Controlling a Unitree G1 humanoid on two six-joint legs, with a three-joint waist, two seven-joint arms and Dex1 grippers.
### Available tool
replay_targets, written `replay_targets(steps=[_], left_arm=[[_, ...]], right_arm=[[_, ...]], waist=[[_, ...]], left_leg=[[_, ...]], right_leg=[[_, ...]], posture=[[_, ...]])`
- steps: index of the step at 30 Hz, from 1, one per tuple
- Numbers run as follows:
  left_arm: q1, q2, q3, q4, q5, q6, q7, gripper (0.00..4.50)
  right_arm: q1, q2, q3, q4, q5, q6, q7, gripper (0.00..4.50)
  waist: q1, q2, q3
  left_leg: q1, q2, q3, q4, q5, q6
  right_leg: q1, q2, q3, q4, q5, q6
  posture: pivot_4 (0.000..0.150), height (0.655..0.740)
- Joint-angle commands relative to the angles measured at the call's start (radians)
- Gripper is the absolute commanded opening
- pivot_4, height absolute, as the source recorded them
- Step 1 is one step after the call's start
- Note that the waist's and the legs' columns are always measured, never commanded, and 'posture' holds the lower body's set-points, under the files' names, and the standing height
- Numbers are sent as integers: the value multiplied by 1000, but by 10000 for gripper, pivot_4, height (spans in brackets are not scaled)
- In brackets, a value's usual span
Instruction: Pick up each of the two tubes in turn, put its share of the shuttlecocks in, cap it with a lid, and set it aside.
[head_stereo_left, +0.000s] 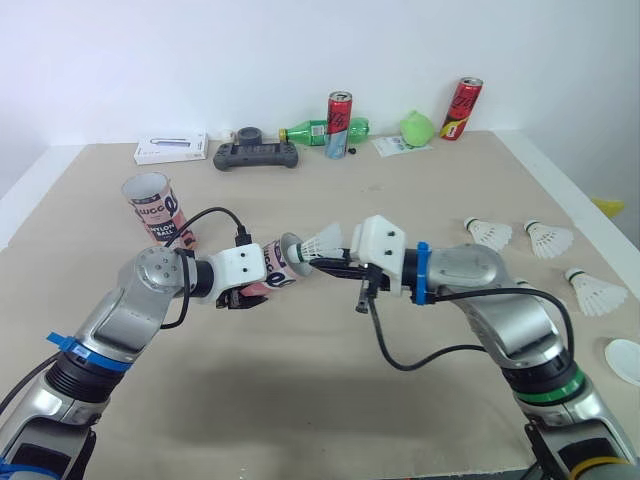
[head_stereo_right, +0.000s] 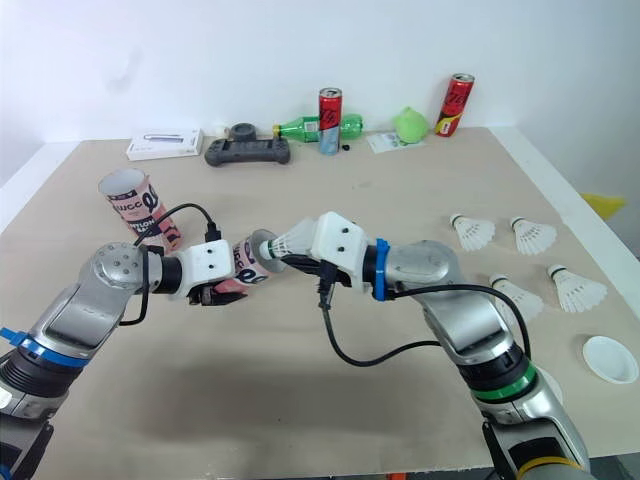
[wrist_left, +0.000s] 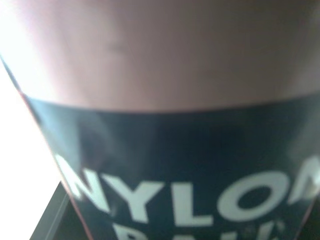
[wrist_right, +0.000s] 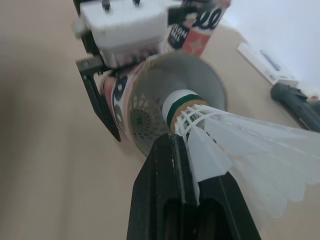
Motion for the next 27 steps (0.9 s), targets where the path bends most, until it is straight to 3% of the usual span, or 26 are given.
replay_targets(steps=[1,8,9,12,17,23,27], left_arm=[[20,-13,-46,25,0,13,-7,28058],[22,-21,-51,19,1,16,-2,28058],[23,-23,-53,16,2,18,-1,28058],[13,-30,-52,19,-2,17,-4,28058],[4,-55,-63,42,-1,-1,-2,28058],[9,-72,-87,47,4,-18,-8,28058],[6,-88,-93,45,3,-16,-12,28058]], right_arm=[[-34,13,-22,-29,13,0,17,9837],[22,-1,-148,-119,131,99,20,42012],[37,3,-179,-137,163,121,10,44272],[197,35,-438,-258,302,238,-138,44272],[573,110,-711,-356,208,146,-326,44272],[914,225,-829,-376,89,-41,-427,44272],[1026,289,-846,-343,60,-132,-457,44272]], waist=[[1,0,0],[7,0,0],[8,0,0],[15,-1,0],[33,0,-2],[36,8,-7],[35,9,-7]], left_leg=[[0,0,0,0,0,0],[0,0,0,0,0,0],[0,0,-1,0,0,0],[-1,0,-3,-1,0,0],[-2,-5,-5,-5,-1,-2],[0,-13,-6,-9,0,-1],[1,-14,-8,-9,0,-1]], right_leg=[[0,0,0,0,0,0],[0,-1,0,0,0,0],[0,-1,0,0,0,0],[1,-1,-1,0,-1,0],[1,-4,-1,0,-6,3],[2,-12,0,0,-10,6],[3,-16,-1,0,-11,6]], posture=[[1500,7377],[1500,7377],[1500,7377],[1500,7377],[1500,7377],[1500,7377],[1500,7377]])
